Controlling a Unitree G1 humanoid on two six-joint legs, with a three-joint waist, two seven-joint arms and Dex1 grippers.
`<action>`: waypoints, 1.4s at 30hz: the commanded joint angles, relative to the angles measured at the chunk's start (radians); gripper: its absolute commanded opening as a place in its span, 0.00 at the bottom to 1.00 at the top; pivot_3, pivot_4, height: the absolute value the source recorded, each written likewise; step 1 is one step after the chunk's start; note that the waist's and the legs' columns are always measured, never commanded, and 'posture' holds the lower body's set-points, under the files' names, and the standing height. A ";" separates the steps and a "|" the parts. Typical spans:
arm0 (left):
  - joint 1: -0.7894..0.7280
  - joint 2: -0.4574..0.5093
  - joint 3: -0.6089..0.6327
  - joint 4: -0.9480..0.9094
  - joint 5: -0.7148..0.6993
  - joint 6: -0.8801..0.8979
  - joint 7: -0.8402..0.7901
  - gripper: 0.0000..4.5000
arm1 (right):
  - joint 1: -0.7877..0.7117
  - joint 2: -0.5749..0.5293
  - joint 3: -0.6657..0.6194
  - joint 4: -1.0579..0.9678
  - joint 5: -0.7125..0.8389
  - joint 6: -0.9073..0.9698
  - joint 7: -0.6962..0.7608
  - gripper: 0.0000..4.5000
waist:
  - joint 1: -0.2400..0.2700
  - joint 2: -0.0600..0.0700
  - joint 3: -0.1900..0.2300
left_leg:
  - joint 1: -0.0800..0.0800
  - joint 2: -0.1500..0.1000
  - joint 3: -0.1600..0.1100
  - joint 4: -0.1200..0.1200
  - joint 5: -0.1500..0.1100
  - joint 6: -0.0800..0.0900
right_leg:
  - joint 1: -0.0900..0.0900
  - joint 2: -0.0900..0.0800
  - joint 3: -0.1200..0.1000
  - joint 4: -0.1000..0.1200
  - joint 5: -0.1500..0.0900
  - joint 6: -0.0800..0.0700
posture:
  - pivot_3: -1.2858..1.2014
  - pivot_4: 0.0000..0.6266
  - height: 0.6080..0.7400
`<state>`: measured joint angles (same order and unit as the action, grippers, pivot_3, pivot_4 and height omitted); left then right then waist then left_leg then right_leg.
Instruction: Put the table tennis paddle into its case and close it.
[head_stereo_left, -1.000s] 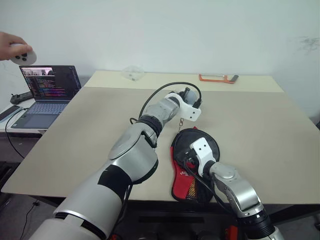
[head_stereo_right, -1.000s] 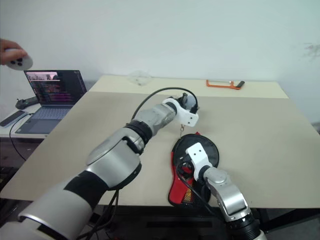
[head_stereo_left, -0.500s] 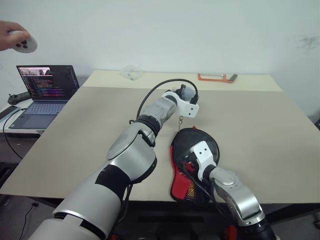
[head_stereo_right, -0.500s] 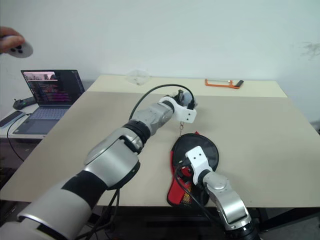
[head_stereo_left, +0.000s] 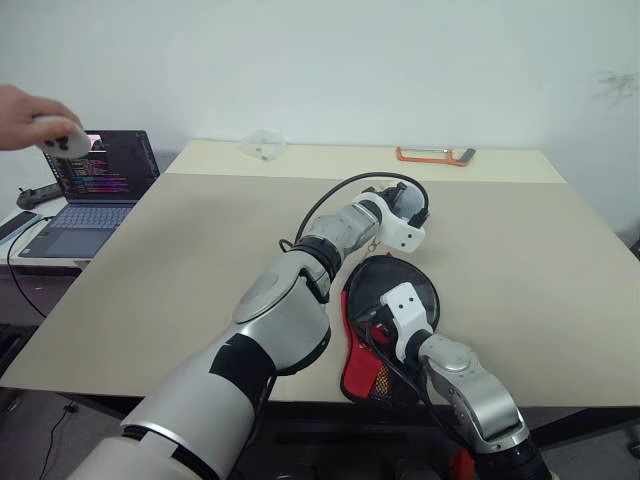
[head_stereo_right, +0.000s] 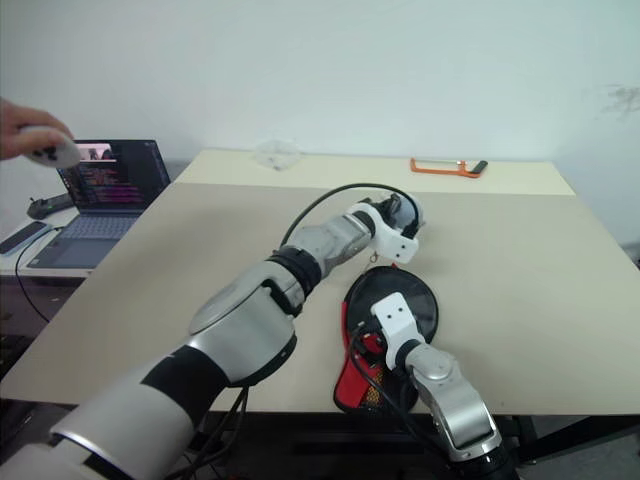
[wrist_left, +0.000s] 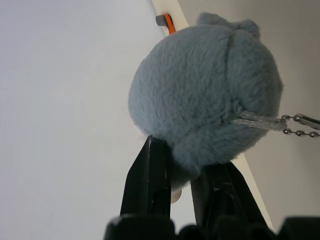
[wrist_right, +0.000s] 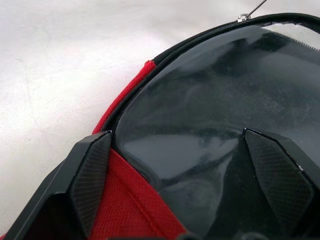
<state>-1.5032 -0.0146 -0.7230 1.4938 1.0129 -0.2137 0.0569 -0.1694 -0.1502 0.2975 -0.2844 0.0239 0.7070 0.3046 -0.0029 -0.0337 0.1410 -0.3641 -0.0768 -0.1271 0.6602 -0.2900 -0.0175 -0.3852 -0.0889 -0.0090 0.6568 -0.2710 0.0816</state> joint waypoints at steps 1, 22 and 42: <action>-0.003 0.010 0.053 -0.075 -0.065 -0.003 -0.041 0.06 | 0.080 0.004 0.081 0.189 0.009 0.149 0.026 1.00 | 0.000 0.000 0.000 | 0.000 0.000 0.000 0.000 0.000 0.000 | 0.000 0.000 0.000 0.000 0.000 0.000 | 0.52 0.24 1.00; 0.129 -0.004 0.165 -0.092 -0.226 -0.061 -0.275 0.99 | -0.057 0.064 0.060 0.243 0.010 0.132 0.046 1.00 | -0.033 0.001 -0.001 | 0.003 0.001 0.000 0.001 0.001 -0.001 | 0.000 0.001 0.001 0.006 0.000 0.000 | 0.52 0.24 1.00; 0.181 0.275 0.536 -0.143 -0.630 -0.146 -0.596 0.99 | -0.214 -0.070 -0.070 -0.267 0.304 0.454 0.244 1.00 | -0.031 0.010 0.015 | -0.009 0.000 0.000 0.002 0.002 -0.003 | -0.011 0.000 0.001 0.005 0.004 -0.006 | 0.52 0.24 1.00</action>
<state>-1.3219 0.2444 -0.2587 1.3925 0.4702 -0.3580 -0.4722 -0.3517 -0.2111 0.2665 -0.4611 0.2697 1.1158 0.5236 -0.0335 -0.0235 0.1562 -0.3808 -0.0770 -0.1277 0.6646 -0.2870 -0.0225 -0.4046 -0.0890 -0.0082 0.6634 -0.2669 0.0749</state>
